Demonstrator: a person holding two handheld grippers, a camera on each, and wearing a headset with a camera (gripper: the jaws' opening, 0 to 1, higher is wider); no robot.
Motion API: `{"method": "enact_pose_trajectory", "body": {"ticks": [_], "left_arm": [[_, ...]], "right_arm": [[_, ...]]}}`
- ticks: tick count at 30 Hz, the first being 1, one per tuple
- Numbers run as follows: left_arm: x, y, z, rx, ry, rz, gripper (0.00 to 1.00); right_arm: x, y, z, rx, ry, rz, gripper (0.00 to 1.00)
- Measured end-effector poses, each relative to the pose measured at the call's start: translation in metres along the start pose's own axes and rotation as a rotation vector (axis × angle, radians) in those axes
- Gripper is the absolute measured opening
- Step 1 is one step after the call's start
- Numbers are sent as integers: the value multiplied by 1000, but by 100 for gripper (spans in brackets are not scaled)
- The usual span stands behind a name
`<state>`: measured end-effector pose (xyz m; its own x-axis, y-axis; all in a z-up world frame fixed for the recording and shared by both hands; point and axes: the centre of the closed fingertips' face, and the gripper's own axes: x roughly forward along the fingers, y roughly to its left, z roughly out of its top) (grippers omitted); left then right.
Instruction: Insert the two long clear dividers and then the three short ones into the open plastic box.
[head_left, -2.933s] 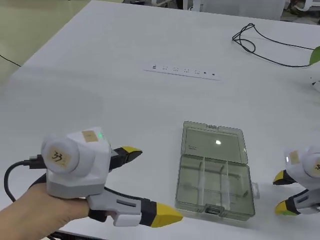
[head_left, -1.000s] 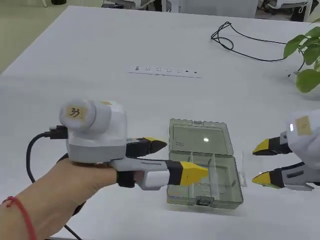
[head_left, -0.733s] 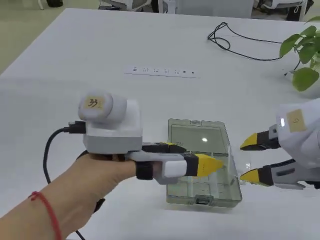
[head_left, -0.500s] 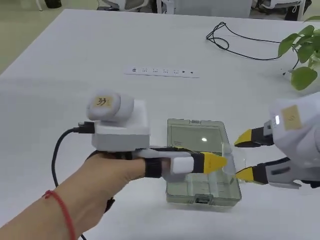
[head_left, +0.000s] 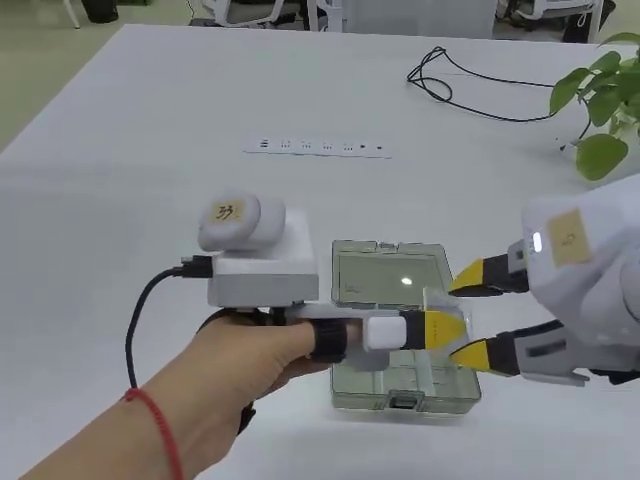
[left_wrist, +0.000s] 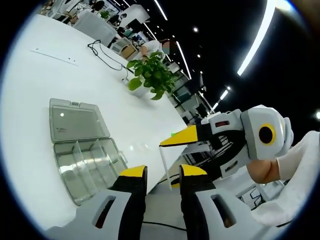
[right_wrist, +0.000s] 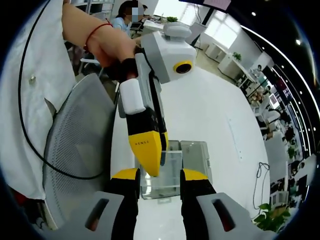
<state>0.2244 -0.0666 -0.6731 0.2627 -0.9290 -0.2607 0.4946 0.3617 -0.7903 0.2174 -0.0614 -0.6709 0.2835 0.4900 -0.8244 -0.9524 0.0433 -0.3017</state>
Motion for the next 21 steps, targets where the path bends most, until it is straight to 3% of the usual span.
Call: {"method": "enact_pose_trajectory", "body": {"ticks": [15,21], "left_arm": [[3,-9,-4,-21,16,-41,0],[4,-9,-3,-41,8,-40,0]], "right_arm": [[-2,2,2,-26,12,-2,33],[-3,2,2,-45,18,-6,33]]}}
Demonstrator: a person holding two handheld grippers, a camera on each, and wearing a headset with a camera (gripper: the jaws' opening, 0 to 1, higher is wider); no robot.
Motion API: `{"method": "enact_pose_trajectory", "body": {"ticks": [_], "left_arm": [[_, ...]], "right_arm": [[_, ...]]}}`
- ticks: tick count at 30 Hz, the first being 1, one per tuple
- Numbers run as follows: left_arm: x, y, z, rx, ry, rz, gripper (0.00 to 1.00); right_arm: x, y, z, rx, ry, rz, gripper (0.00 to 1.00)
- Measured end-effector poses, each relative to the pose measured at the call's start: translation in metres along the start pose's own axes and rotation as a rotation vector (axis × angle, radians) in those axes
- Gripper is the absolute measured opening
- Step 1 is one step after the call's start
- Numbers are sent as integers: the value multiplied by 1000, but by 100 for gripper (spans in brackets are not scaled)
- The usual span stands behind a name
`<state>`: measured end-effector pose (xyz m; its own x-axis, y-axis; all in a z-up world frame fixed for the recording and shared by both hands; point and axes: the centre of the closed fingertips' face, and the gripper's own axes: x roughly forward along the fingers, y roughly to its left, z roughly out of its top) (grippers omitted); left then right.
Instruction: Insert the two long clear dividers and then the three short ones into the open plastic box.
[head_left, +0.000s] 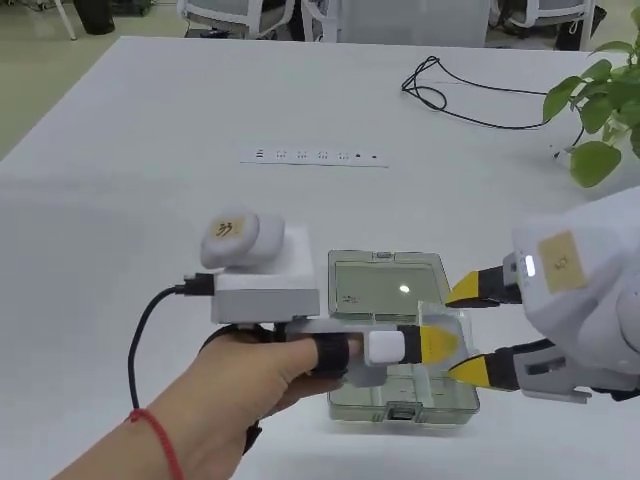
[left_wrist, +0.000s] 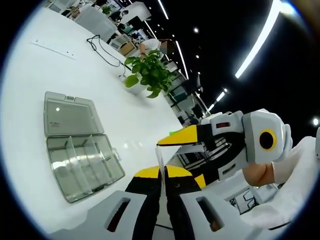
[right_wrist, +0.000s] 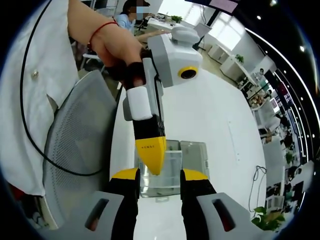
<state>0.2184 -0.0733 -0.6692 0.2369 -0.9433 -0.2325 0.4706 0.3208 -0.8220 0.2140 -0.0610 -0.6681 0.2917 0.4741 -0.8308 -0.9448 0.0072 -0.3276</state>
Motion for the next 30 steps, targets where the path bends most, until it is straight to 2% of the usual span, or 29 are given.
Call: {"method": "enact_pose_trajectory", "body": {"ticks": [7,12,15,16,17,18,21,24,30], "left_arm": [[-1,2,1,-21,-18,6,0],[-2,2,2,8,-22,10,0],[-3,0,2,71,-21,2,0],[-4,-1,3,111,-22,-4,0],[-4,-2,3,178,-23,-8,0],[-5,-3,1,200,-12,-7,0],[-7,-8,0,312,-9,-31,0],[-9,-12,-1,395,-8,-48,0],[-13,-21,-8,559,14,-98,0]], "right_arm": [[1,-1,1,-26,0,-10,34],[-4,-6,3,-10,-16,-20,35],[-9,-9,5,35,-53,2,35],[-10,-9,6,50,-66,13,35],[-11,-10,7,66,-78,24,34],[-13,-11,8,80,-89,33,34],[-19,-10,11,132,-131,83,32],[-26,-10,15,184,-169,148,28],[-35,-6,22,220,-218,274,22]]}}
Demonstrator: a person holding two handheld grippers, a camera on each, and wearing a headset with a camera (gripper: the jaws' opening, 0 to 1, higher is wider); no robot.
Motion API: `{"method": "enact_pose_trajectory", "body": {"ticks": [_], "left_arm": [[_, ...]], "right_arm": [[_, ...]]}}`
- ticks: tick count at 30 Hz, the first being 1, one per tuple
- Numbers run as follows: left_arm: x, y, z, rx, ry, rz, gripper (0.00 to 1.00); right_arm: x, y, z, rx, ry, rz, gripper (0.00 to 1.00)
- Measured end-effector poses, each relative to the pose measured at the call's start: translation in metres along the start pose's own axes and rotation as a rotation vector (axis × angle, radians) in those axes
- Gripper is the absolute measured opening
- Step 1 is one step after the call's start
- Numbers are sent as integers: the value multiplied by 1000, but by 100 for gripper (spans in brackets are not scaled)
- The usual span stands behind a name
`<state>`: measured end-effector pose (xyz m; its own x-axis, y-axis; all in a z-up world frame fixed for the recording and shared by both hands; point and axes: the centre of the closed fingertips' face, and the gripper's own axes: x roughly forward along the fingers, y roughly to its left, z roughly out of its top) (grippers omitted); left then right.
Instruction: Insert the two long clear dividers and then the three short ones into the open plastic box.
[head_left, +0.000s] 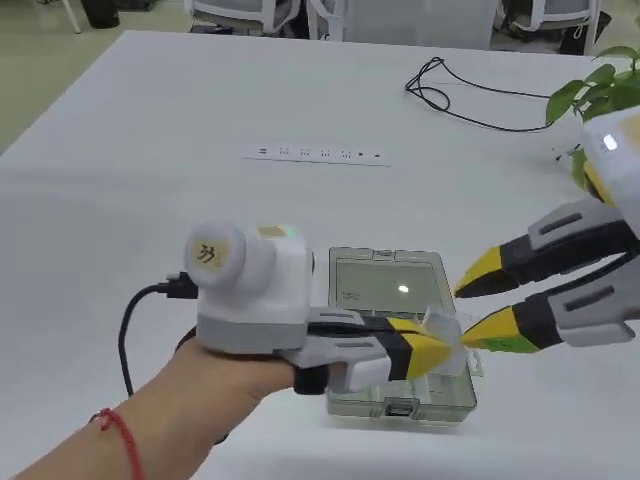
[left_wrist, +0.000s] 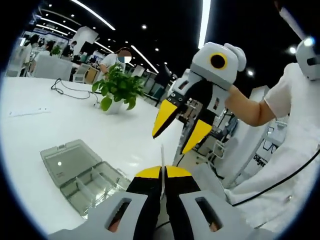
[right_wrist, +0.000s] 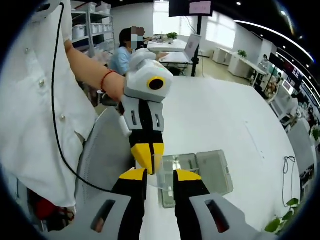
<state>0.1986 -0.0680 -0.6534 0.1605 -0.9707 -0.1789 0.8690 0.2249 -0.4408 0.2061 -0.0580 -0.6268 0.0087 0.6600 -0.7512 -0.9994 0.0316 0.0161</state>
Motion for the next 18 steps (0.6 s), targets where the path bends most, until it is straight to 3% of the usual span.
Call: {"method": "enact_pose_trajectory", "body": {"ticks": [2,8,12,18], "left_arm": [[-1,-5,-2,68,13,-20,0],[-1,-20,-3,163,21,-81,0],[-2,-23,-4,182,21,-96,0],[-2,-29,-4,207,16,-115,0]], "right_arm": [[0,6,3,13,-10,55,18],[4,15,1,2,14,153,13],[5,24,-1,14,23,227,9],[6,32,-1,18,30,280,5]]}}
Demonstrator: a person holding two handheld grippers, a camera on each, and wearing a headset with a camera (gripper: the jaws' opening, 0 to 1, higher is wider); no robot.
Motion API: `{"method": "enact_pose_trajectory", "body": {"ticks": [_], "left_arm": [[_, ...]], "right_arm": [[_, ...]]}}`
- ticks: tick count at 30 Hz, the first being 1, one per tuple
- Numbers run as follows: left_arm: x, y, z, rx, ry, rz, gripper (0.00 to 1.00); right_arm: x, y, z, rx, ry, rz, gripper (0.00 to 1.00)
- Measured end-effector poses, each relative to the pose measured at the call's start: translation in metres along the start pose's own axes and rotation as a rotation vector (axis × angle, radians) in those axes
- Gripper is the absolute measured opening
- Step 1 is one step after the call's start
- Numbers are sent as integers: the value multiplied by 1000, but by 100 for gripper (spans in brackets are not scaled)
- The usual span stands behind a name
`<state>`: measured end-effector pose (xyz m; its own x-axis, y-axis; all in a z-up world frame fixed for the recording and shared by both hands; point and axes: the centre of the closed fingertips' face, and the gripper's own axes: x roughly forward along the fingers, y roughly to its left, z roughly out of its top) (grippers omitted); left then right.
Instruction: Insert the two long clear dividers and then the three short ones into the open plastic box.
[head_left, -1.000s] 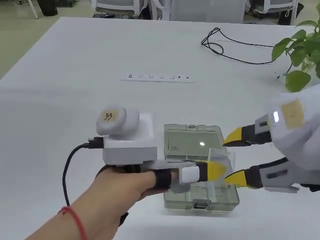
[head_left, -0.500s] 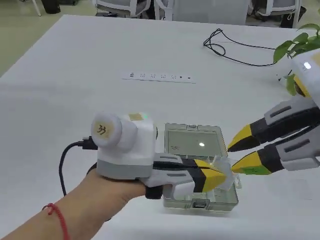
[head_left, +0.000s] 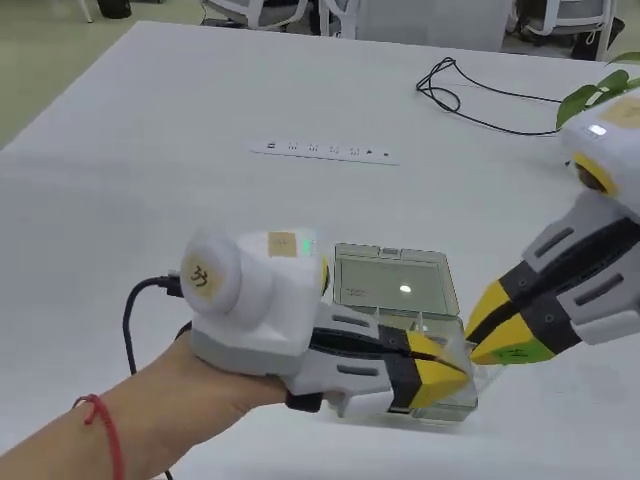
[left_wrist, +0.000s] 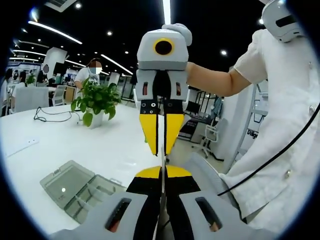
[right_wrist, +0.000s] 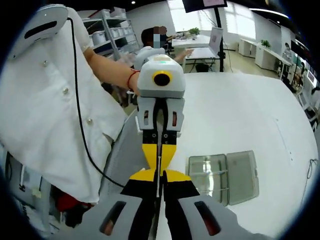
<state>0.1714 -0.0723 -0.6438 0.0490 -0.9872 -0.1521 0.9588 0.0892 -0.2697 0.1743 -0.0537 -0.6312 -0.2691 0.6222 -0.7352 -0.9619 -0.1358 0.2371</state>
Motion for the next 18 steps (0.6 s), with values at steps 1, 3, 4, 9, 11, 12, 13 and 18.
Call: {"method": "enact_pose_trajectory", "body": {"ticks": [1,3,4,9,11,12,13,18], "left_arm": [[0,0,0,-2,-1,1,0],[0,-1,1,3,-7,-1,0],[-1,-1,2,1,-7,-1,0],[-1,-3,-1,11,3,-1,0],[-1,-3,-2,15,6,1,0],[-1,-3,-2,13,8,1,0],[-2,-3,-3,15,10,4,0],[-2,-4,-6,26,22,13,0]], "right_arm": [[1,1,-1,1,3,10,5],[2,3,-1,-4,9,18,4],[2,4,-1,-7,11,22,3],[5,6,-2,-13,11,31,3],[6,6,-2,-14,9,33,3],[6,6,-3,-14,8,34,3],[7,6,-3,-15,8,33,3],[10,6,-4,-23,13,28,3]]}}
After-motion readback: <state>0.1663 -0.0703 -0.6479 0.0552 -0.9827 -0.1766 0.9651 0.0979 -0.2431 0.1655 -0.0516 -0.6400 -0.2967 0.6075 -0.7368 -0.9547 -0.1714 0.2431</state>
